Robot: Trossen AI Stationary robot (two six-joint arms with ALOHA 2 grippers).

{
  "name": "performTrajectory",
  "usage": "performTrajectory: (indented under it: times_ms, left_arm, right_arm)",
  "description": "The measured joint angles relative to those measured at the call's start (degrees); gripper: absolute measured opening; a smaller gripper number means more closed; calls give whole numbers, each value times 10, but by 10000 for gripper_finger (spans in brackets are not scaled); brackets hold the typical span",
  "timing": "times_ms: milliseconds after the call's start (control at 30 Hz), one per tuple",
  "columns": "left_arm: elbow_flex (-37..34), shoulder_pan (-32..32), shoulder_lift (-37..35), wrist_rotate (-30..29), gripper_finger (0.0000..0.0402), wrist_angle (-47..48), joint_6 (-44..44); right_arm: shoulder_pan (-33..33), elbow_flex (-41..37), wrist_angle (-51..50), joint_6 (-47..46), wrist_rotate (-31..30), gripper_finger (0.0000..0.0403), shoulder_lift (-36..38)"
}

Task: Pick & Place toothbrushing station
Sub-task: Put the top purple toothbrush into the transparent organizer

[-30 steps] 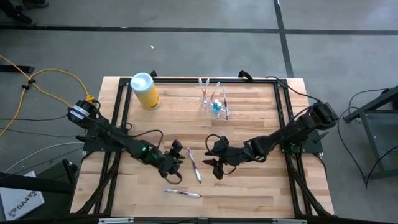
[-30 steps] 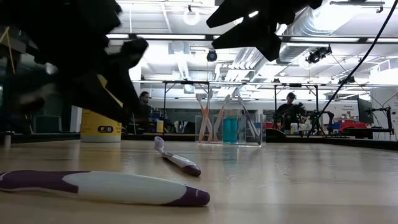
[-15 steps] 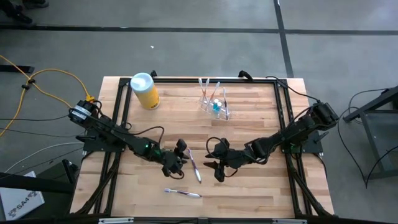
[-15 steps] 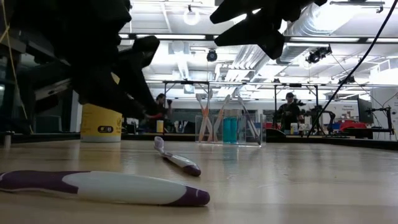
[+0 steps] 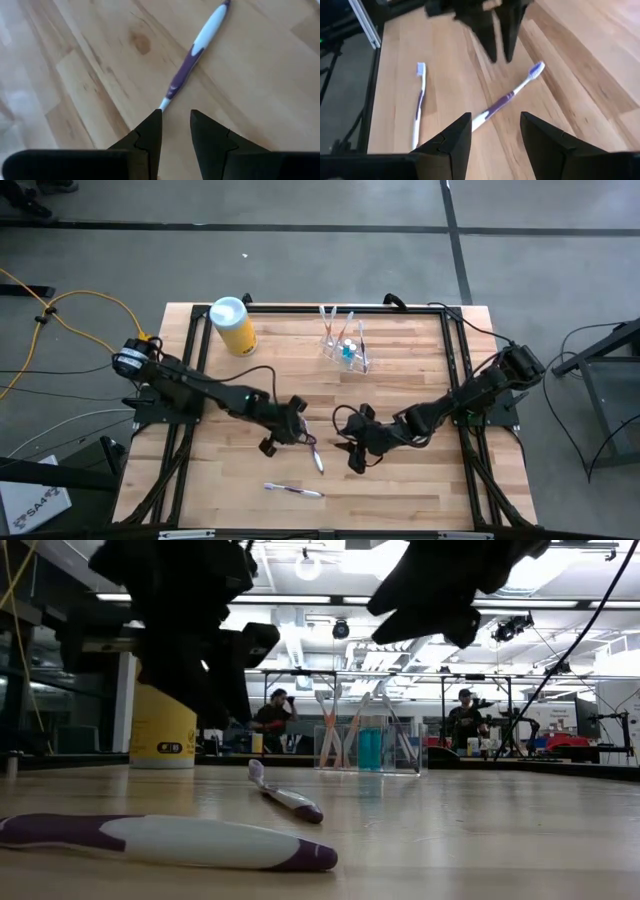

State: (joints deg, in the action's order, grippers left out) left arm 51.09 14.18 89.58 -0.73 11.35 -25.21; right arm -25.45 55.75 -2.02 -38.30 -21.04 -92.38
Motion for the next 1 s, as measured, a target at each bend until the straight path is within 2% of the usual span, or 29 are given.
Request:
performTrajectory:
  times_ms: [133,333,400,567,633,800,1000]
  left_arm:
    - [2,-22,0,15,95,10,-51]
    - [2,-60,0,67,95,17,-53]
    - [5,-67,0,67,95,19,-67]
    - [38,-75,25,94,95,45,-77]
    - [55,-73,44,89,95,70,-77]
    - [103,-44,90,25,95,128,-77]
    - [118,-14,96,19,95,112,-75]
  right_arm:
    - [-11,0,-17,-11,0,160,0]
    - [-31,0,-17,-12,0,160,0]
    - [-36,0,-17,-12,0,160,0]
    - [-38,0,-16,-12,0,160,0]
    - [-38,0,-17,-12,-3,160,0]
    - [-38,0,-21,-11,-12,160,0]
    - [-41,0,-34,-11,-10,160,0]
